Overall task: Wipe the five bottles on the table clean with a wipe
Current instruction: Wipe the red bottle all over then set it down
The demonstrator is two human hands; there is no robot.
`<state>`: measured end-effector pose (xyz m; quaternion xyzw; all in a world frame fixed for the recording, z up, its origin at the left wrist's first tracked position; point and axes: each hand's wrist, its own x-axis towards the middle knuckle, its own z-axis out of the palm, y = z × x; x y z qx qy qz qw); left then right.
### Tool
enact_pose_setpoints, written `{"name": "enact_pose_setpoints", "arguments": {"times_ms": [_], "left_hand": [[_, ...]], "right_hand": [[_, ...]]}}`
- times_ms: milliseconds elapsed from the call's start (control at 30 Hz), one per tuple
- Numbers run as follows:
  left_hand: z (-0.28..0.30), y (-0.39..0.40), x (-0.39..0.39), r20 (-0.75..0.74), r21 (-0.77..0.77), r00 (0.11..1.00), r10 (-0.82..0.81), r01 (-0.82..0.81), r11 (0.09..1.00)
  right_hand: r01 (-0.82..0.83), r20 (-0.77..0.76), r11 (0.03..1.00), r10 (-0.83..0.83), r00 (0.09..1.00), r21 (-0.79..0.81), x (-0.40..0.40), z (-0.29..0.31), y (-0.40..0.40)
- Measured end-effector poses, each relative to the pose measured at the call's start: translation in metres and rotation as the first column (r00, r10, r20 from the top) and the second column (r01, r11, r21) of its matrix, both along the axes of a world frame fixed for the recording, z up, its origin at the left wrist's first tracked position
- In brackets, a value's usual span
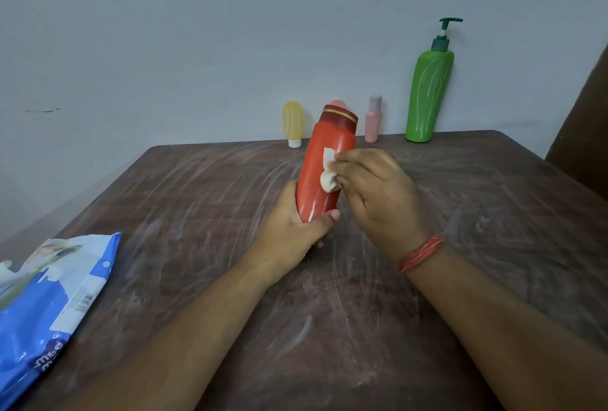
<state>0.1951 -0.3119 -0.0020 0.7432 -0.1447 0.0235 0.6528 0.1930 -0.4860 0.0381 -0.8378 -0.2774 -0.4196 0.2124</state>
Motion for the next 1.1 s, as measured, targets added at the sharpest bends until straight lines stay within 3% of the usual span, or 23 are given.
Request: {"name": "enact_pose_setpoints", "arguments": {"times_ms": [133,200,333,467,600,767,933,1033,1100], "left_hand": [[0.003,-0.001,-0.001,-0.063,-0.278,0.996,-0.063,0.044,0.959],[0.005,0.000,0.000,-0.061,-0.337,0.994,-0.092,0.066,0.939],[0.003,-0.001,0.001,-0.082,-0.301,0.990,-0.112,0.082,0.950],[0.004,0.002,0.005,-0.140,-0.391,0.986,-0.086,0.024,0.920],[0.004,0.000,0.003,-0.154,-0.331,0.985,-0.079,0.024,0.943],[0.007,0.004,0.006,-0.217,-0.410,0.976,-0.032,-0.062,0.910],[0.005,0.001,0.005,-0.200,-0.410,0.980,-0.020,-0.065,0.910],[0.009,0.006,0.006,-0.271,-0.471,0.962,-0.003,-0.130,0.872],[0.009,0.007,0.007,-0.283,-0.457,0.959,-0.003,-0.132,0.880]], "right_hand": [[-0.120,-0.027,0.992,0.119,0.993,-0.038,-0.006,-0.004,0.007],[-0.126,-0.039,0.989,0.124,0.992,-0.072,-0.006,-0.004,0.009],[-0.028,-0.037,0.999,0.030,0.999,0.038,-0.003,-0.005,0.010],[-0.177,-0.102,0.980,0.168,0.981,-0.095,-0.005,-0.013,0.015],[-0.029,-0.095,0.999,0.031,0.995,0.028,0.001,-0.009,0.015],[-0.235,-0.154,0.962,0.213,0.965,-0.140,-0.003,-0.015,0.017],[-0.106,-0.145,0.993,0.112,0.983,0.043,-0.003,-0.011,0.018],[-0.277,-0.182,0.954,0.254,0.950,-0.113,-0.005,-0.015,0.020],[-0.279,-0.174,0.952,0.255,0.951,-0.125,-0.003,-0.015,0.020]]}}
